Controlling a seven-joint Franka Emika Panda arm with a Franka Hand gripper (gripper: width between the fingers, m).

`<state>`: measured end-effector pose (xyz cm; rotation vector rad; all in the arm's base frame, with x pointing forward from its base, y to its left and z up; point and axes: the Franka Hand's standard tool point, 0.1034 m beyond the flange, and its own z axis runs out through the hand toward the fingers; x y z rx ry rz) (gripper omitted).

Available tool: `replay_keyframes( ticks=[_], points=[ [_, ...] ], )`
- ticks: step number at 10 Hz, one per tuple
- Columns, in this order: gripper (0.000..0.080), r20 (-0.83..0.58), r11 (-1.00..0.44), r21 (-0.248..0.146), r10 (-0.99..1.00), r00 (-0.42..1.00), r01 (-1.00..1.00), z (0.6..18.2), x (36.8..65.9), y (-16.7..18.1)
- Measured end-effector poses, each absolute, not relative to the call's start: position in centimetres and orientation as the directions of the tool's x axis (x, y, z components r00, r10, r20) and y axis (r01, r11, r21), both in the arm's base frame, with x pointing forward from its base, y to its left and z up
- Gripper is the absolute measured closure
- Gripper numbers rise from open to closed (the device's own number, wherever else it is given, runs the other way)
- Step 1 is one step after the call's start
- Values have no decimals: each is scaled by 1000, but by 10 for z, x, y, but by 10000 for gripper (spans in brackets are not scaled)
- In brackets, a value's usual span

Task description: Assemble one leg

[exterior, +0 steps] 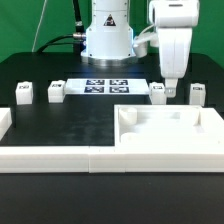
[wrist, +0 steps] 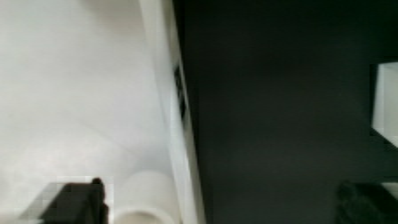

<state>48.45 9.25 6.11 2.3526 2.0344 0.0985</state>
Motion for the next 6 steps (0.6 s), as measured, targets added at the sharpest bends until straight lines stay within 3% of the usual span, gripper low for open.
replay_keyframes(
  ticks=[3, 5, 6],
  points=[
    [151, 34, -226, 57, 974, 224, 972, 59, 484, 92],
    [151, 48, -416, 51, 909, 414, 908, 59, 484, 93],
    [151, 98, -550, 68, 834, 543, 832, 59, 483, 96]
  ],
)
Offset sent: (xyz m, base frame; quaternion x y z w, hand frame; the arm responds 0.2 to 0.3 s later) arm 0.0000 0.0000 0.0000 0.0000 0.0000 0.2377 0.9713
